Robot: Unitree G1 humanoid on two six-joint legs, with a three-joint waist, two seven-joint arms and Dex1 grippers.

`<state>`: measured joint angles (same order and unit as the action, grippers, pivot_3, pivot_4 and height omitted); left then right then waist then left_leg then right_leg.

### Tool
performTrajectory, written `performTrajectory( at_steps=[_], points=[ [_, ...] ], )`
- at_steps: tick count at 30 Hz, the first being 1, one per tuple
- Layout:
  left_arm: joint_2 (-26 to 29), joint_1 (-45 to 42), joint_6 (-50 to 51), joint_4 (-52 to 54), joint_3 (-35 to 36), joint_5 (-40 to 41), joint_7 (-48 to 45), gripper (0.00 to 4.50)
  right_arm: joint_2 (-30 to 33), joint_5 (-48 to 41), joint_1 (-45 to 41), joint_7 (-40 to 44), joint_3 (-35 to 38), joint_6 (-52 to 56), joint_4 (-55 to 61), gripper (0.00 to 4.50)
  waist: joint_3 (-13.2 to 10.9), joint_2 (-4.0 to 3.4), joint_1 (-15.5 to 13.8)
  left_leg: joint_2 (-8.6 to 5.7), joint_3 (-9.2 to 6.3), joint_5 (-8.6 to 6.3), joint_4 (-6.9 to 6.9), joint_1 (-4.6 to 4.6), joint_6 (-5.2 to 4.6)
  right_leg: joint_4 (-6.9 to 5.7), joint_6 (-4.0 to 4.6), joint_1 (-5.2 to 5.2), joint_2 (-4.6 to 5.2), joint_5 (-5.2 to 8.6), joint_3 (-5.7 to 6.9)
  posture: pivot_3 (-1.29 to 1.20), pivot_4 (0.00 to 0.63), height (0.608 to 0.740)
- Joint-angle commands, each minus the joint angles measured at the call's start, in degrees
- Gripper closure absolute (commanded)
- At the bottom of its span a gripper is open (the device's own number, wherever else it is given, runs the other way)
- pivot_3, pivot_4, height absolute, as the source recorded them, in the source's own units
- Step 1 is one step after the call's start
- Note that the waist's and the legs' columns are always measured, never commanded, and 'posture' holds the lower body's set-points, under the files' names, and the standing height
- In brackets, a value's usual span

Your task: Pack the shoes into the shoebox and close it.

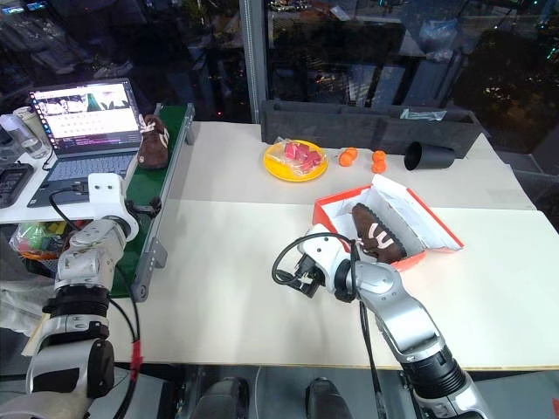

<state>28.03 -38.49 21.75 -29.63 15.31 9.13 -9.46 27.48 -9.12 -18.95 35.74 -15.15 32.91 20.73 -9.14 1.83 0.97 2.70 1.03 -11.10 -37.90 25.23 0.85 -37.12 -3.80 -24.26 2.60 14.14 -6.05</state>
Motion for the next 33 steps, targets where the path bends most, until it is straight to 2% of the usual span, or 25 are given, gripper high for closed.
performTrajectory(
  at_steps=[1,20,27,33],
  points=[
    [0.9,-0.8,-0.9,1.0,0.5,-0.4,0.5,0.00,-0.4,0.0,-0.1,-0.5,0.5,0.3,2.6,0.02,0.0,0.00,0.0,0.00,0.00,0.00,0.00,0.00,0.00,0.00,0.00,0.00,0.00,0.00,0.00,0.00,0.150,0.714],
    [1.3,-0.7,-1.8,-0.2,0.9,-0.4,1.3,0.00,-0.9,-0.1,0.3,-0.6,0.5,1.1,3.3,0.02,0.0,0.01,-0.1,0.00,0.00,0.00,0.00,0.00,0.01,-0.01,0.00,0.00,0.00,0.00,0.00,0.00,0.150,0.714],
    [0.3,0.0,1.4,-1.0,-0.1,-0.1,0.9,0.00,-1.2,-0.2,0.2,-0.7,0.7,1.5,3.4,0.02,0.0,0.01,-0.2,0.00,0.00,0.01,0.00,0.00,0.01,-0.03,0.00,0.01,0.00,0.00,0.00,0.00,0.150,0.714],
    [-0.6,0.3,2.5,1.4,0.2,0.9,-0.3,1.64,-1.5,-0.5,-0.4,-0.8,1.0,1.6,3.2,0.00,0.0,0.02,-0.5,-0.01,-0.02,0.13,0.00,-0.07,0.22,-0.10,0.01,0.08,0.01,-0.01,0.03,0.00,0.150,0.714]
  ],
)
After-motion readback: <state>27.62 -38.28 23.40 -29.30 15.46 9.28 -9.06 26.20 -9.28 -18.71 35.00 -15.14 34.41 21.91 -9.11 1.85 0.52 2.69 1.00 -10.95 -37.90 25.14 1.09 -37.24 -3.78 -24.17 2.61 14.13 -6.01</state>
